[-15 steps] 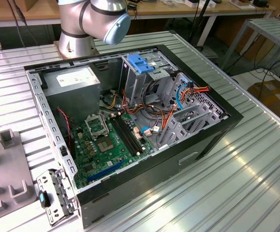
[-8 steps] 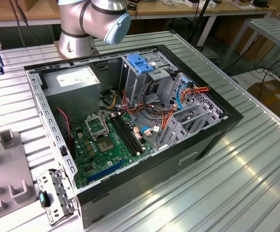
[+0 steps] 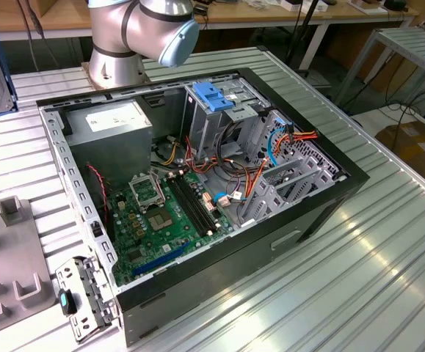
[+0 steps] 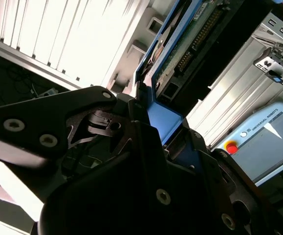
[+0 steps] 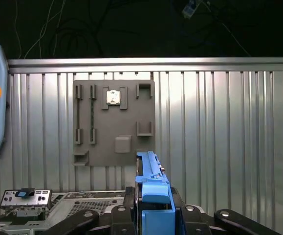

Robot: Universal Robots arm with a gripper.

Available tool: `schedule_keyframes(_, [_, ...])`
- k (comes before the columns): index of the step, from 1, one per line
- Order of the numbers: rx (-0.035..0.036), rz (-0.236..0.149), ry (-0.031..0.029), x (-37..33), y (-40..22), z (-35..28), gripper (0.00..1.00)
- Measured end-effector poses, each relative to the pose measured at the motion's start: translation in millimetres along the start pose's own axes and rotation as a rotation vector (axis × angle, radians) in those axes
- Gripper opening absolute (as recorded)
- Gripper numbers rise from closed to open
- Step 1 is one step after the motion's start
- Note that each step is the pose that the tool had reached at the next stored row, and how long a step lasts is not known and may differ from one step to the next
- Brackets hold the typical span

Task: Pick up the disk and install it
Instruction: 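Pick up the disk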

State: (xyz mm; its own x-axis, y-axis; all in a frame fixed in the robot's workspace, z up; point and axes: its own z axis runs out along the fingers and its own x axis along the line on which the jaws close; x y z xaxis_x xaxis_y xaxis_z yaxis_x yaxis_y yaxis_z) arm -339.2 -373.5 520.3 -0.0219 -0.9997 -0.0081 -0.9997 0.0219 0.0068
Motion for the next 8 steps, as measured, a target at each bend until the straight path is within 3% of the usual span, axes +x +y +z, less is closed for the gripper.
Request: schedule_keyframes(8, [0.0003,0.000,-0.0002,2.4,-6.5,1.0,0.37])
